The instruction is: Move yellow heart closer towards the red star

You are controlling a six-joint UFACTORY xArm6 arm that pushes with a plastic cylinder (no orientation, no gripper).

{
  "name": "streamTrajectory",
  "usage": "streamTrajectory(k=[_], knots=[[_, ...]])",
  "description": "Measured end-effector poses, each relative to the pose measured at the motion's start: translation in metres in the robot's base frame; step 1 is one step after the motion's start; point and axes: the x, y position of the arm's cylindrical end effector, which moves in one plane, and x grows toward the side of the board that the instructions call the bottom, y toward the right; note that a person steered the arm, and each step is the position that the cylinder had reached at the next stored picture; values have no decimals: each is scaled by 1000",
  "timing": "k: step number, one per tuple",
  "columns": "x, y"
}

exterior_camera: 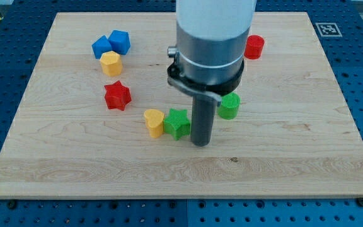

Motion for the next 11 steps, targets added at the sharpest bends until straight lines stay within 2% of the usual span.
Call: streamTrajectory(k=[2, 4, 7, 10, 11], knots=[[-7, -105], [-5, -81], [-53, -81], [-75, -30], [-118, -30]])
